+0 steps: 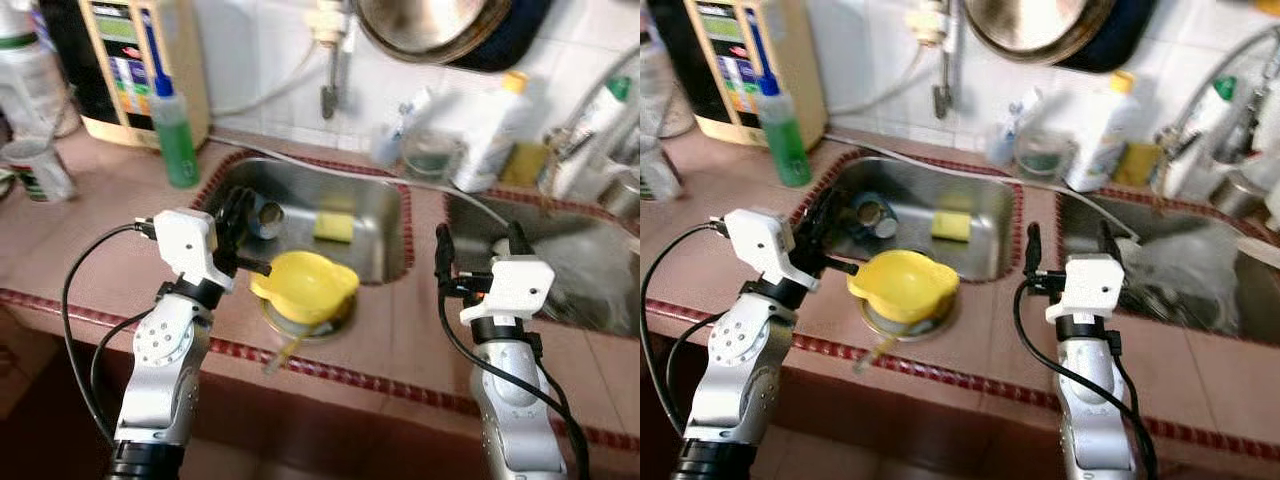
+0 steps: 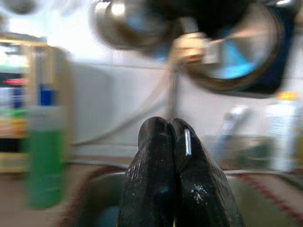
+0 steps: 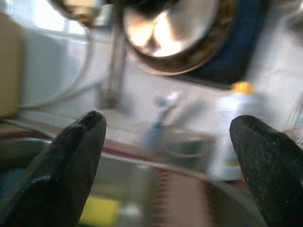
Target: Kitchen organization
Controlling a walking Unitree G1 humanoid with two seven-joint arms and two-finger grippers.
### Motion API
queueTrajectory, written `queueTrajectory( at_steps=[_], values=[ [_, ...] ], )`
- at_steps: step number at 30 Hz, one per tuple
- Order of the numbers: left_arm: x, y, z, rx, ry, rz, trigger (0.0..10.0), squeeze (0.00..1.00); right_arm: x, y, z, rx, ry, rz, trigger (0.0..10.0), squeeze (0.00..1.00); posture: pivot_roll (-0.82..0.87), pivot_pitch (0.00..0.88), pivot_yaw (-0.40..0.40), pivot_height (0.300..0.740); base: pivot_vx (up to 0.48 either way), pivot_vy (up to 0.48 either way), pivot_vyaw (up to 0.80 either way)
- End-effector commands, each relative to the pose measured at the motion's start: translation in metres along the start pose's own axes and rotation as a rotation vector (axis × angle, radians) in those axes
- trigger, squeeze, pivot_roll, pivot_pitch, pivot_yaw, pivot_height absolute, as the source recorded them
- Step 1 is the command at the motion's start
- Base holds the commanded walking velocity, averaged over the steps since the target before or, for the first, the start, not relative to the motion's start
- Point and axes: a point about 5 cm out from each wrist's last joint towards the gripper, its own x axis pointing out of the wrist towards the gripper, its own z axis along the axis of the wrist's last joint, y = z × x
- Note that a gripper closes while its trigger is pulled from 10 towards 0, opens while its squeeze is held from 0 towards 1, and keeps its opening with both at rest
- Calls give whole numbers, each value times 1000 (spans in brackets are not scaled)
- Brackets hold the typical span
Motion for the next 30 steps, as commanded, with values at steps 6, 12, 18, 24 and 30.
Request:
queueTrajectory(
  at_steps=[6, 12, 18, 24, 30],
  values=[
    [5, -7, 2, -16, -14, -15, 10000, 0, 1, -9, 1, -20, -4, -8, 10000, 0, 69, 0, -56, 740, 340, 0, 0],
    [4, -8, 1, -24, -10, -15, 10000, 0, 0, -8, 1, -19, -1, -4, 10000, 0, 70, 0, -57, 740, 262, 0, 0],
    [3, -13, -4, -31, 28, -60, 10000, 0, -3, -7, -3, -20, 25, -2, 10000, 0, 66, 0, -52, 740, 0, 0, 0],
    [5, -25, -13, -36, 72, -137, 10000, 0, -12, -5, -13, 17, 115, -1, 10000, 0, 39, 0, -36, 740, 0, 0, 0],
    [15, -31, -17, -33, 84, -184, 10000, 0, -22, -6, -12, 22, 159, 2, 10000, 0, -12, 0, -16, 740, 0, 0, 0]
  ],
)
